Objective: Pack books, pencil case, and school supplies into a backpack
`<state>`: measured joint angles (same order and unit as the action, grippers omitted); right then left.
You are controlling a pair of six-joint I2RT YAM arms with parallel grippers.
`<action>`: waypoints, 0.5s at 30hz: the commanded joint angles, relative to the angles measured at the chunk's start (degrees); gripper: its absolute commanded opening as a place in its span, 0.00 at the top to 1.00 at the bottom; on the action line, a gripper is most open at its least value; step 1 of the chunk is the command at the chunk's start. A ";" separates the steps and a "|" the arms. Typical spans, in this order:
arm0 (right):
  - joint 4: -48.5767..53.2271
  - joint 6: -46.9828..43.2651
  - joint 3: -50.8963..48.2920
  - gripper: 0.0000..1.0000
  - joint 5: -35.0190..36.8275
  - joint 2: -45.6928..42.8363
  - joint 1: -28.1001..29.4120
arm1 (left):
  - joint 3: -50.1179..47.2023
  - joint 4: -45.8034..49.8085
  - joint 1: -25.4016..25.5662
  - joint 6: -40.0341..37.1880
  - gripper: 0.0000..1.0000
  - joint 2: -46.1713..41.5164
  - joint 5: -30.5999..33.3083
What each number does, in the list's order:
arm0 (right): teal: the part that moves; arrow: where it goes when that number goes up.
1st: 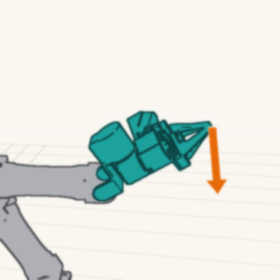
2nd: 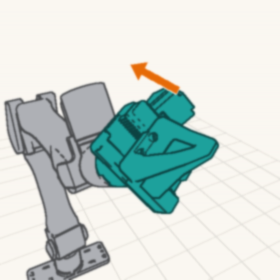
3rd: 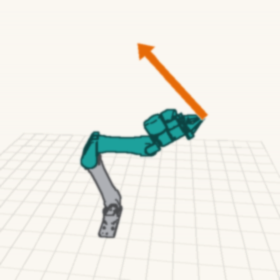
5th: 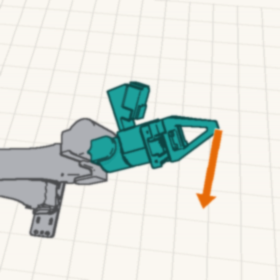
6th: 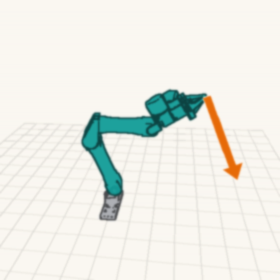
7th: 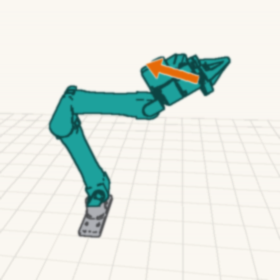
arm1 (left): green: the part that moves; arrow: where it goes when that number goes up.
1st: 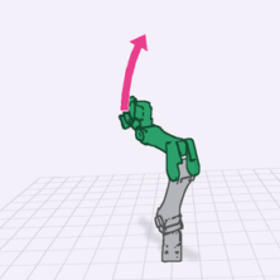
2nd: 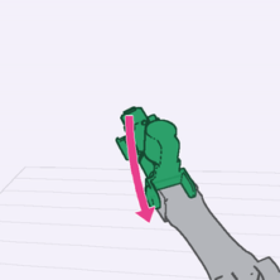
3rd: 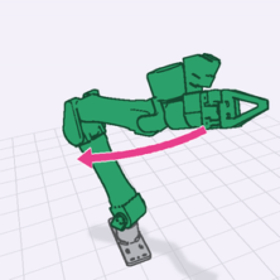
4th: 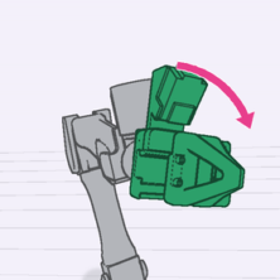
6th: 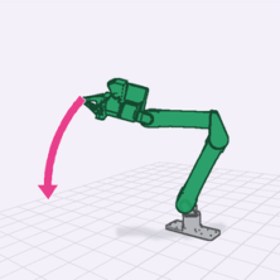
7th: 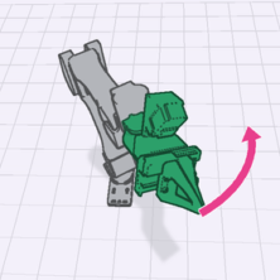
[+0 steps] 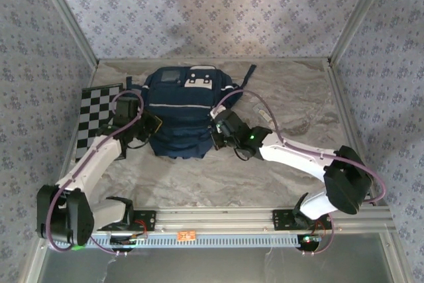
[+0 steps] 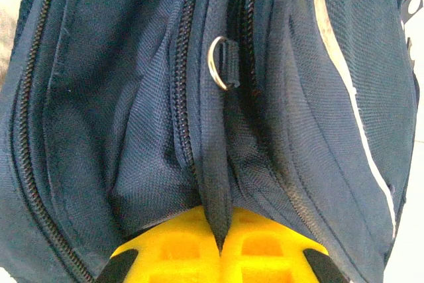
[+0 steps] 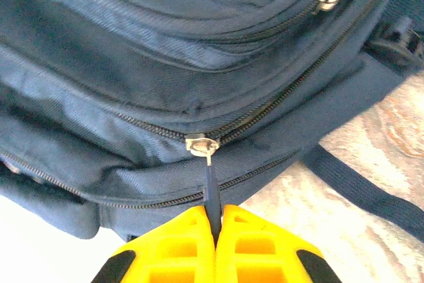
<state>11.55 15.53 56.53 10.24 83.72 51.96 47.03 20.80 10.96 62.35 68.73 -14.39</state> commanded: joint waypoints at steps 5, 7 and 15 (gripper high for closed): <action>-2.99 5.08 6.29 1.00 -3.57 6.39 5.04 | 7.71 -5.94 -4.09 -11.03 0.83 4.94 -3.57; -3.59 5.55 7.31 1.00 -2.88 7.80 5.32 | 6.40 -5.59 -4.06 -10.00 0.72 3.16 -3.63; -3.83 6.62 7.72 1.00 -1.63 9.05 5.16 | -5.45 -8.91 1.97 9.08 0.60 -6.14 -1.62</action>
<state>8.47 20.69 62.19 8.71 92.05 57.04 44.53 15.22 10.22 62.83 65.34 -16.16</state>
